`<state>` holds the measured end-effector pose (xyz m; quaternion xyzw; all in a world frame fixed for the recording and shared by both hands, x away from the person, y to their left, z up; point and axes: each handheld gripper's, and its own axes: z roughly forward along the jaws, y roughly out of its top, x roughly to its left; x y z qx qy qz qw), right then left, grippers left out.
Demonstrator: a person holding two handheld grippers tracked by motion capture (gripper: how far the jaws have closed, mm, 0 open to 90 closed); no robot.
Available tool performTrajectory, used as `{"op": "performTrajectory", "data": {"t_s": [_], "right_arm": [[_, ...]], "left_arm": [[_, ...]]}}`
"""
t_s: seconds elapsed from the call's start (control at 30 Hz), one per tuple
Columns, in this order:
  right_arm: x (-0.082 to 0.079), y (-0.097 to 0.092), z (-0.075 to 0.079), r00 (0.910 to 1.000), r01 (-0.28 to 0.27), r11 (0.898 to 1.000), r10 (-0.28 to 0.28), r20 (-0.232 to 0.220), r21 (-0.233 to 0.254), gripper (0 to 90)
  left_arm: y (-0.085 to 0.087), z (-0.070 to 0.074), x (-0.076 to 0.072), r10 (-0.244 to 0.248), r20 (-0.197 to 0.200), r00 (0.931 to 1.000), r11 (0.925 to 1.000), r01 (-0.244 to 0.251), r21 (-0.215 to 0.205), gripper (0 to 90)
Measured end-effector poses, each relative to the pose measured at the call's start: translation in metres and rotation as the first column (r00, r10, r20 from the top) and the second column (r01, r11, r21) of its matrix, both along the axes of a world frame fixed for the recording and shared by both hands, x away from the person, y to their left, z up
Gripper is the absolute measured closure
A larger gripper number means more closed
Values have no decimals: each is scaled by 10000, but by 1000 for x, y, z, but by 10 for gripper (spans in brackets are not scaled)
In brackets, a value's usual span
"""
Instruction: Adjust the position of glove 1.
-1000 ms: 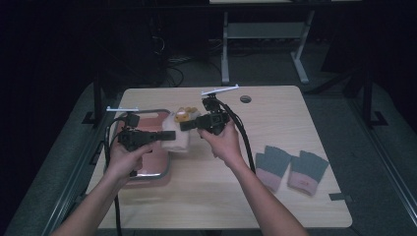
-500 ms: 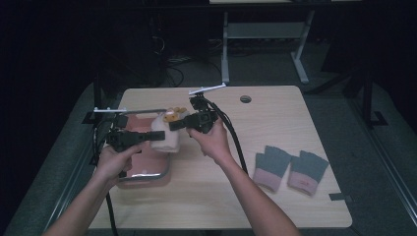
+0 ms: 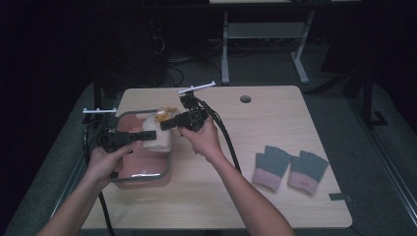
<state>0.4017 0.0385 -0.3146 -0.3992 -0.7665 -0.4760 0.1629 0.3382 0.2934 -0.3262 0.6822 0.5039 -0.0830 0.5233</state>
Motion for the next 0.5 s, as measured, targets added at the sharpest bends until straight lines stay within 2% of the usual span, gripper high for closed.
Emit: {"op": "performTrajectory", "data": {"t_s": [0.37, 0.5], "right_arm": [[5, 16, -2, 9997, -242, 9997, 242, -35, 69, 821], [7, 21, -4, 9993, -327, 9994, 329, -194, 152, 821]], "left_arm": [[15, -1, -1, 231, -63, 9997, 9997, -231, 39, 676], [19, -2, -2, 323, -122, 9994, 9995, -323, 54, 676]]}}
